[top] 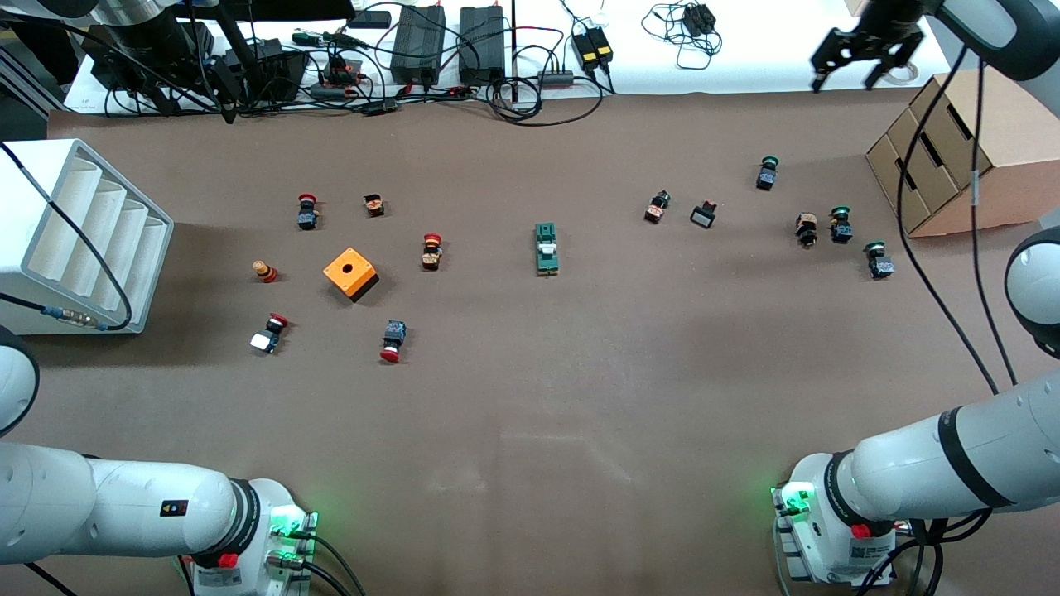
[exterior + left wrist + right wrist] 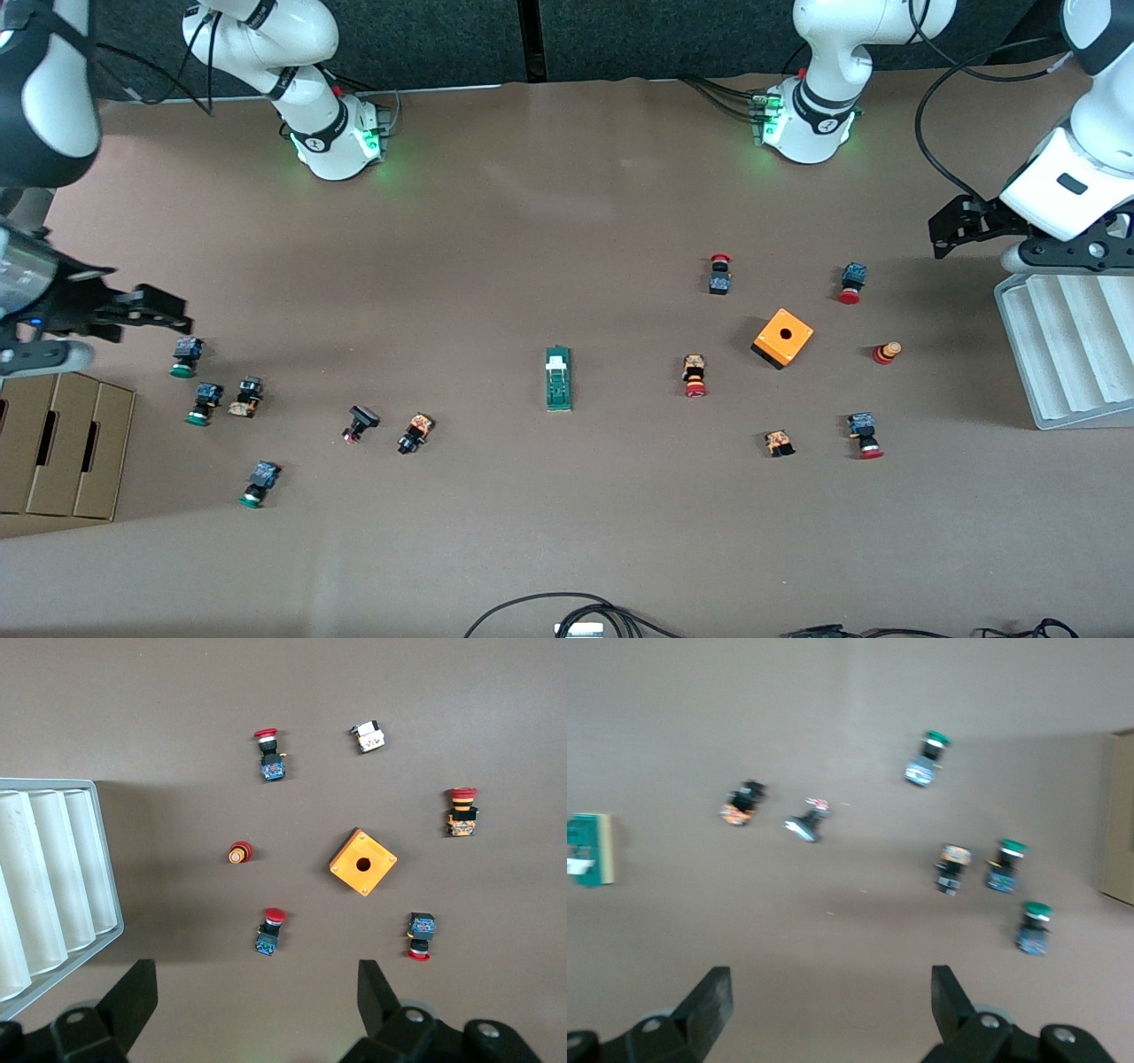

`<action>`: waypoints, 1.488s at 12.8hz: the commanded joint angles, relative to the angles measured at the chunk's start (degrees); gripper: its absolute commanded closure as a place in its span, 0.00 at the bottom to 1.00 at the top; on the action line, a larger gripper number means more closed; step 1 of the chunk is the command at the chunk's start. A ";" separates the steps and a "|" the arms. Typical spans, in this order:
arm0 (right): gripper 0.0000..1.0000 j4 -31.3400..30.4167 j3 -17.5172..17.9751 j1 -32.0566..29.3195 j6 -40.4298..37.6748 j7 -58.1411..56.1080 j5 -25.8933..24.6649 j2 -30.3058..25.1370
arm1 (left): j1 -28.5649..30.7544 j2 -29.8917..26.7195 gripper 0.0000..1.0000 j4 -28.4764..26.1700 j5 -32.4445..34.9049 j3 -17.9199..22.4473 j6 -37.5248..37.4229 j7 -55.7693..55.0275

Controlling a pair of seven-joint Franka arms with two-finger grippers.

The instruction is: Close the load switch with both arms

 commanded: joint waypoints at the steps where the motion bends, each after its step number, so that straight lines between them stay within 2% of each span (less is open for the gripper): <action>1: 0.00 0.27 -0.36 0.72 3.02 -0.26 5.28 2.35 | -0.29 -0.41 0.00 -0.04 0.19 -0.29 -0.44 -0.31; 7: 0.00 0.27 -0.45 6.87 8.73 -0.25 5.65 7.10 | -0.20 -0.50 0.00 0.05 -1.64 -0.29 -0.44 -0.31; 12: 0.00 -0.17 -0.54 12.84 9.09 -0.70 5.30 10.53 | -0.29 -0.85 0.00 -0.30 -3.77 -0.55 -0.53 -2.86; 15: 0.00 -0.08 -0.62 17.94 10.50 -0.43 4.60 12.38 | -0.81 -0.67 0.00 -0.39 -4.99 -3.18 0.70 -6.70; 17: 0.00 -0.17 -0.54 18.22 10.76 -0.78 4.94 13.61 | -1.25 -0.59 0.00 -0.57 -5.00 -7.12 0.96 -16.34; 19: 0.00 -0.17 -0.45 18.65 10.85 -2.01 5.39 14.23 | -1.25 -0.24 0.00 -0.65 -4.47 -10.91 2.54 -20.87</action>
